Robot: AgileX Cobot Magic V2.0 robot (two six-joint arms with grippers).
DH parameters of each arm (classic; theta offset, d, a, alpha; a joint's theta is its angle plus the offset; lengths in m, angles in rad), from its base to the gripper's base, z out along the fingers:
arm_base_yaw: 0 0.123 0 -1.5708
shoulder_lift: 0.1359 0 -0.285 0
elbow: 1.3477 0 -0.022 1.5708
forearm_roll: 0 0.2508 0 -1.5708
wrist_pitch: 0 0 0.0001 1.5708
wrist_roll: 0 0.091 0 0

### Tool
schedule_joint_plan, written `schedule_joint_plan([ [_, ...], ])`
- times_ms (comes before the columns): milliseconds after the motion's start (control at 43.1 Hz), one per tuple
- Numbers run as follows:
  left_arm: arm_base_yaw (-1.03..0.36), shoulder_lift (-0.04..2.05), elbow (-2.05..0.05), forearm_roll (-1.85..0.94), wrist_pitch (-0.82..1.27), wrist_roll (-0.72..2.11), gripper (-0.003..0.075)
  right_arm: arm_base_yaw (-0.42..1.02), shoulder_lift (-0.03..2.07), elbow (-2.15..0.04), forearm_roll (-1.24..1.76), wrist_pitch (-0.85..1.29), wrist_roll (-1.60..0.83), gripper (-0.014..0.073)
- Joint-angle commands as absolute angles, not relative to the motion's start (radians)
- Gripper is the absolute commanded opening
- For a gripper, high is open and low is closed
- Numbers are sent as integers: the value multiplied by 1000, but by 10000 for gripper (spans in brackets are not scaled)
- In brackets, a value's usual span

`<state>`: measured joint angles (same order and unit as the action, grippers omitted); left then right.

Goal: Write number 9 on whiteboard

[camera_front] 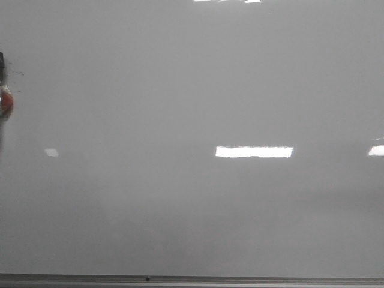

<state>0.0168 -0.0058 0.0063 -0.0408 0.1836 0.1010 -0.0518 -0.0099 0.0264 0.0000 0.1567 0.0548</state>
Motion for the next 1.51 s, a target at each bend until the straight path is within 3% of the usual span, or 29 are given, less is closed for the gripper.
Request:
schedule_joint_plan([
  [0,16,-24,8,-41,96,90,-19,-58,-29,24,-9,84,48,-63],
  [1278,16,-24,8,-41,94,92,-19,-58,-29,24,-9,82,48,-63],
  [1487,16,-24,8,-50,-39,92,-19,-58,-29,14,-9,0,48,-63],
])
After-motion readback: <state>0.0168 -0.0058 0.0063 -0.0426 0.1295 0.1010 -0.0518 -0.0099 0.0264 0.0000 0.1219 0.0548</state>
